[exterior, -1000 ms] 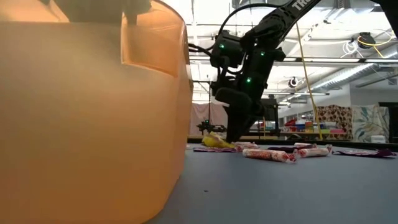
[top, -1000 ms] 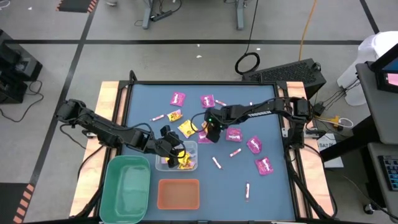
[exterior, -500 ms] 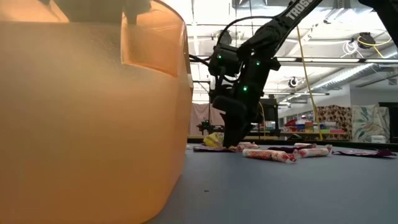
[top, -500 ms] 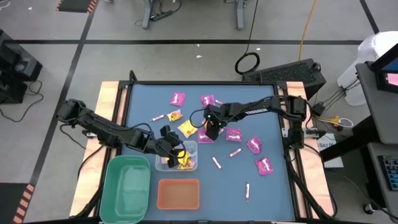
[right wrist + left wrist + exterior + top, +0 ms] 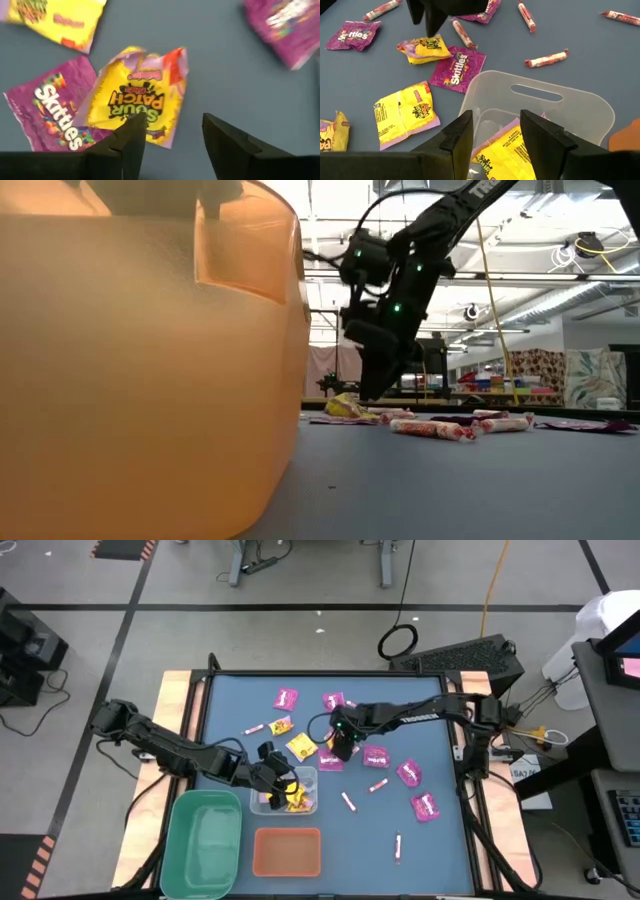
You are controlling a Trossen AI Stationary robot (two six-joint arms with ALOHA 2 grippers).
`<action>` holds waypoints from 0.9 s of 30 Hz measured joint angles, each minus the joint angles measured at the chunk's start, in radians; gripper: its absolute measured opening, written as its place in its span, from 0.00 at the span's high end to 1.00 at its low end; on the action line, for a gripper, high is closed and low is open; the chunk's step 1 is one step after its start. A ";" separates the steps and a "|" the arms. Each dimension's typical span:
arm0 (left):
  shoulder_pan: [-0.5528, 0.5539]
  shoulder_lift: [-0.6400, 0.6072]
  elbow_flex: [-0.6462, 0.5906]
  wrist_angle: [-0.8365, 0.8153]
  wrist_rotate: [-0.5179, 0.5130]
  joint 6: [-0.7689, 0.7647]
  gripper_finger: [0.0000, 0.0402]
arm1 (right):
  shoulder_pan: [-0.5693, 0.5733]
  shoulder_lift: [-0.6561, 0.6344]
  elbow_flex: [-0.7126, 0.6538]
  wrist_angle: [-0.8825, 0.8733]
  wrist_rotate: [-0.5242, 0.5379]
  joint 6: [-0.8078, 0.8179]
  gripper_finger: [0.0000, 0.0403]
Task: Sort candy
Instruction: Put the yellow candy into the transparent bin
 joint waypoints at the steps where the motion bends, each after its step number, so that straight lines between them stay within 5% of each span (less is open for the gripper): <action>1: 0.000 0.000 0.000 0.000 0.000 0.000 0.58 | 0.000 0.010 0.000 -0.001 -0.011 -0.003 0.53; 10: 0.000 0.000 0.000 0.001 0.000 -0.001 0.58 | 0.000 0.069 0.002 0.040 -0.032 -0.022 0.55; 22: 0.000 0.000 0.000 0.001 0.000 0.000 0.58 | 0.015 0.067 0.002 0.057 -0.024 -0.018 0.96; 27: 0.000 0.000 0.000 0.001 0.000 -0.002 0.58 | 0.026 0.022 -0.005 0.026 -0.024 -0.007 0.97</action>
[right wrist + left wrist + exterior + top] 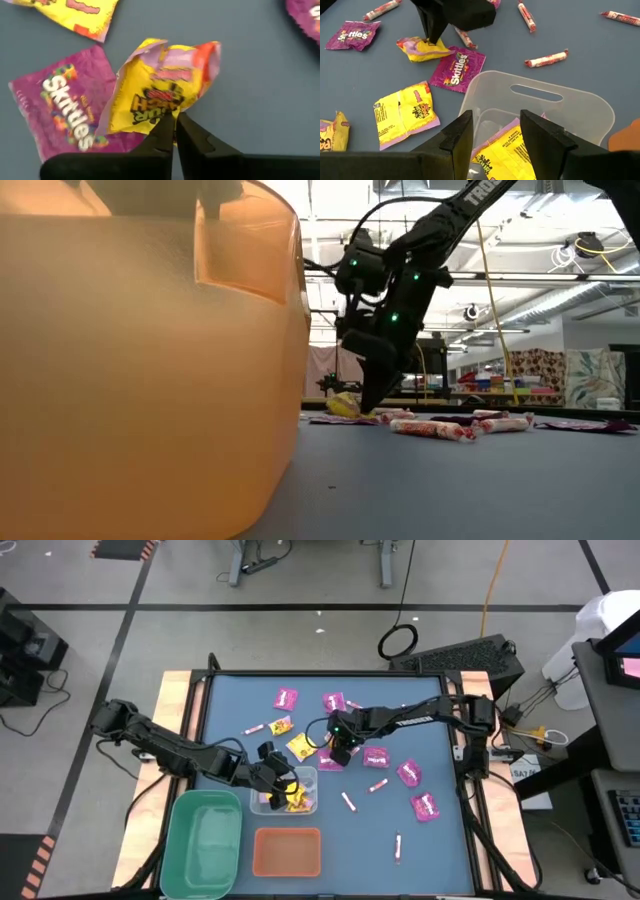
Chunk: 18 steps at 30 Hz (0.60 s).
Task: Sort candy
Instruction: Put the yellow candy into the transparent bin
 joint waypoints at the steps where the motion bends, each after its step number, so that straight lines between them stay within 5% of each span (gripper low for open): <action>1: 0.000 0.000 0.000 0.000 0.000 -0.001 0.58 | 0.005 -0.017 0.000 -0.006 0.000 0.003 0.97; 12: 0.000 0.000 0.000 0.004 0.000 -0.014 0.58 | 0.151 -0.234 0.002 -0.057 0.019 0.055 0.99; 18: -0.001 0.000 0.000 0.094 -0.005 -0.034 0.58 | 0.335 -0.348 0.004 -0.055 0.282 0.094 1.00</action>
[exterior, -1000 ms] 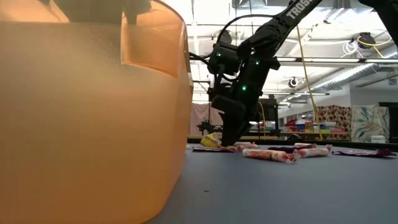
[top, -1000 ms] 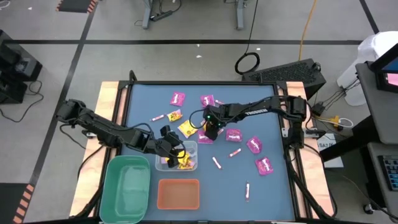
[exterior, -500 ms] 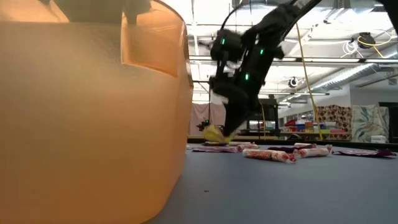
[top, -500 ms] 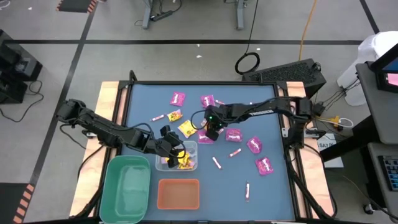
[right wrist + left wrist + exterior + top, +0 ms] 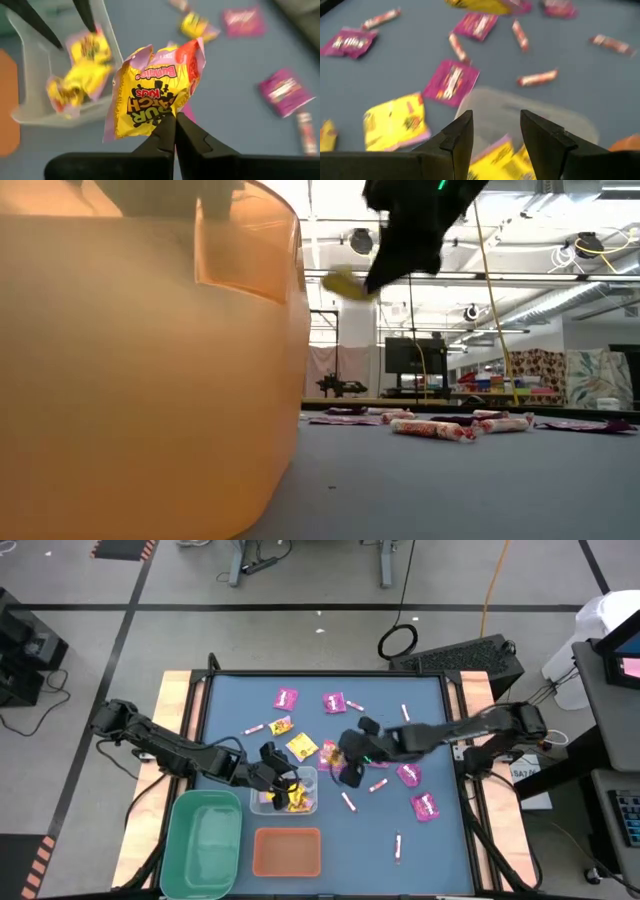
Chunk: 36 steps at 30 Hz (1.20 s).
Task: Sort candy
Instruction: Put the yellow candy into the transparent bin
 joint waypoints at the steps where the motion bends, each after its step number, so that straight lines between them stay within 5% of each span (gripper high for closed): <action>1: 0.000 0.000 0.000 0.027 0.000 0.002 0.58 | 0.037 -0.007 0.000 0.000 0.072 0.018 1.00; 8: -0.002 0.013 0.000 0.303 -0.072 0.088 0.58 | 0.258 -0.006 0.000 0.000 0.541 0.176 1.00; 13: -0.030 0.072 0.000 0.504 -0.084 0.183 0.58 | 0.348 -0.005 0.000 0.001 0.726 0.253 1.00; 21: -0.063 0.175 0.000 0.934 -0.094 0.364 0.58 | 0.394 0.045 0.000 0.038 0.741 0.294 1.00; 36: -0.046 0.237 0.011 0.868 -0.317 0.375 0.58 | 0.386 0.124 0.000 0.085 0.793 0.317 1.00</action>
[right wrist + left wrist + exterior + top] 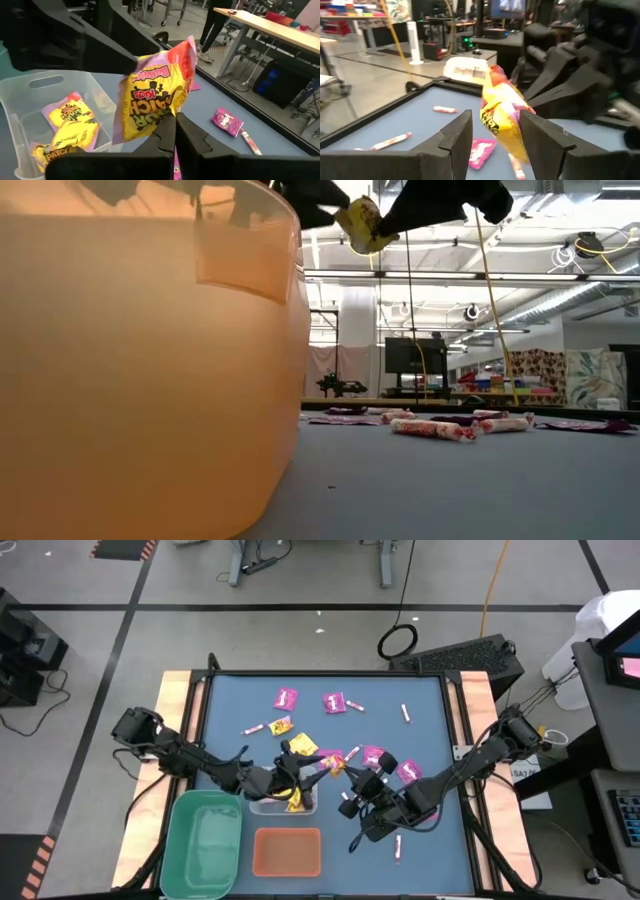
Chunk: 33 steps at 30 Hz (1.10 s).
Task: Sort candy
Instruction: Put the yellow candy into the transparent bin
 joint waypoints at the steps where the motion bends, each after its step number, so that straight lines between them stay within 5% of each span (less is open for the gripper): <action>1: 0.002 0.000 0.000 0.000 0.000 0.000 0.58 | 0.000 0.000 0.000 0.001 0.001 -0.001 1.00; 14: 0.008 -0.001 0.000 -0.022 0.042 -0.006 0.59 | -0.001 0.000 0.000 0.015 0.004 -0.005 1.00; 25: 0.010 -0.001 0.000 -0.024 0.122 0.036 0.97 | -0.002 0.000 0.000 0.014 0.002 -0.008 1.00; 33: 0.010 -0.041 -0.002 -0.062 0.174 0.074 0.96 | 0.000 -0.005 0.000 0.011 -0.080 0.016 0.93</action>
